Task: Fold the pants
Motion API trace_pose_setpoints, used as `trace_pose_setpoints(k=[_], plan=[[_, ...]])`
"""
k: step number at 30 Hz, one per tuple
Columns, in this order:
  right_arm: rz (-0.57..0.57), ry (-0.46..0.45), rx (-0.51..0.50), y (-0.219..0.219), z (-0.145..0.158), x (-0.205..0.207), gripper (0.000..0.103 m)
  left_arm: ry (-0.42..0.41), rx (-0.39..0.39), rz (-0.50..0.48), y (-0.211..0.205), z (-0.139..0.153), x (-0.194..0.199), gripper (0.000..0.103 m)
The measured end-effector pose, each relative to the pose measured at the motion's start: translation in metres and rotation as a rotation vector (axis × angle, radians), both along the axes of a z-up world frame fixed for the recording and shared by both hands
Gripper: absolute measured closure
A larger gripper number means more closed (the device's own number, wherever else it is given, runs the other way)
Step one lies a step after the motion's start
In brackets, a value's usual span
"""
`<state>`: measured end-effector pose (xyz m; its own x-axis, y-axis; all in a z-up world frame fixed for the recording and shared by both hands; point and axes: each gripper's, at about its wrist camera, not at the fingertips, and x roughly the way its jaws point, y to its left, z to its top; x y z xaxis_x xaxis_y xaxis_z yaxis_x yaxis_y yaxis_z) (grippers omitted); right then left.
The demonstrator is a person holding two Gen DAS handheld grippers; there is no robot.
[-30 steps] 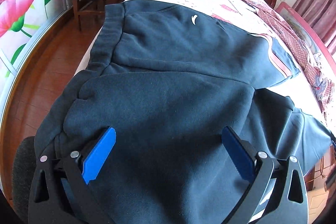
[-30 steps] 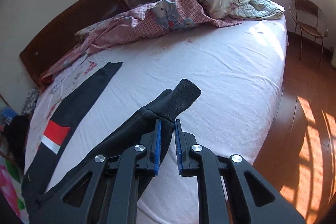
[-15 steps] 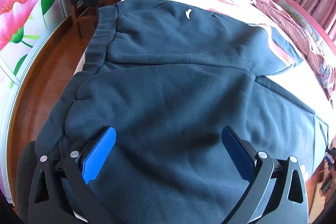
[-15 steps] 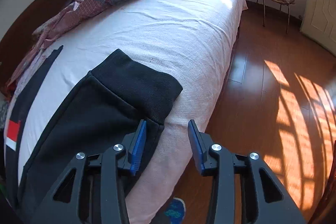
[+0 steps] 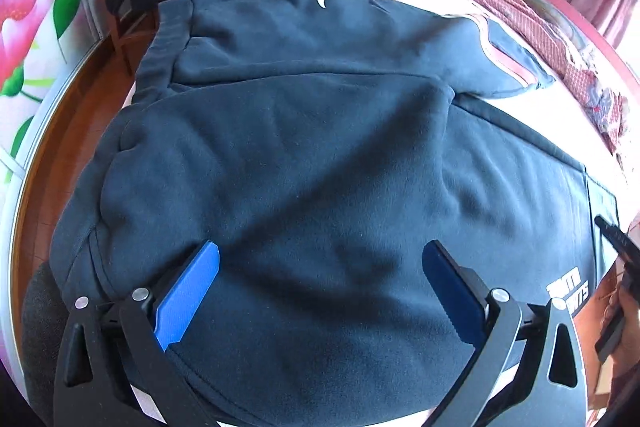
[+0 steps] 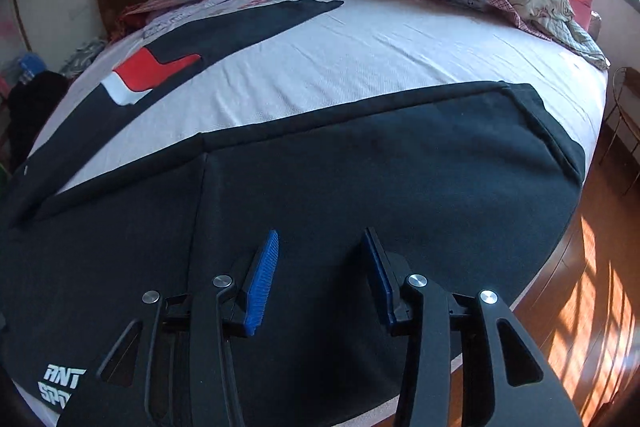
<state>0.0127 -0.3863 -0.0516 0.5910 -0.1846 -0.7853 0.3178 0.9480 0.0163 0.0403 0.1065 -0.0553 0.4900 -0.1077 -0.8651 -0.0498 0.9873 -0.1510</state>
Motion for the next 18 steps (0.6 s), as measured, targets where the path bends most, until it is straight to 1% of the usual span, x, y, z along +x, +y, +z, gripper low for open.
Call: trace_pose_setpoints(k=[1, 3, 4, 5, 6, 7, 8, 9, 12, 13, 15, 16, 18], plan=[[-0.018, 0.000, 0.038, -0.002, 0.002, -0.001, 0.059, -0.003, 0.007, -0.011, -0.001, 0.000, -0.001, 0.002], [-0.067, -0.056, 0.172, -0.002, 0.011, -0.014, 0.059, 0.002, 0.038, -0.054, -0.003, 0.001, 0.000, 0.002], [-0.064, -0.079, 0.225, 0.004, 0.014, -0.019, 0.059, 0.002, 0.039, -0.075, -0.003, 0.003, -0.001, 0.002], [-0.051, -0.096, 0.259, 0.013, 0.015, -0.023, 0.052, 0.000, 0.024, -0.098, 0.000, 0.005, -0.002, 0.002], [-0.046, -0.118, 0.285, 0.023, 0.016, -0.029, 0.048, -0.005, -0.002, -0.111, 0.004, 0.008, -0.003, 0.002], [-0.037, -0.141, 0.324, 0.033, 0.016, -0.036, 0.047, -0.019, -0.034, -0.118, 0.013, 0.014, -0.005, 0.002], [-0.014, -0.154, 0.372, 0.043, 0.014, -0.038, 0.048, -0.038, -0.049, -0.118, 0.021, 0.020, -0.007, 0.002], [0.003, -0.149, 0.396, 0.054, 0.009, -0.039, 0.047, -0.064, -0.059, -0.117, 0.032, 0.028, -0.007, 0.002], [0.034, -0.081, 0.409, 0.082, -0.009, -0.036, 0.047, -0.143, -0.082, -0.123, 0.072, 0.049, 0.000, 0.002], [0.031, -0.088, 0.365, 0.089, -0.010, -0.035, 0.046, -0.163, -0.087, -0.125, 0.086, 0.055, 0.006, 0.002], [0.056, -0.074, 0.313, 0.101, -0.008, -0.030, 0.036, -0.191, -0.113, -0.126, 0.120, 0.064, 0.024, 0.002], [0.077, -0.059, 0.284, 0.107, -0.009, -0.026, 0.028, -0.194, -0.130, -0.126, 0.134, 0.065, 0.033, 0.002], [0.105, -0.026, 0.205, 0.121, -0.011, -0.020, 0.019, -0.184, -0.134, -0.130, 0.162, 0.063, 0.058, 0.002]])
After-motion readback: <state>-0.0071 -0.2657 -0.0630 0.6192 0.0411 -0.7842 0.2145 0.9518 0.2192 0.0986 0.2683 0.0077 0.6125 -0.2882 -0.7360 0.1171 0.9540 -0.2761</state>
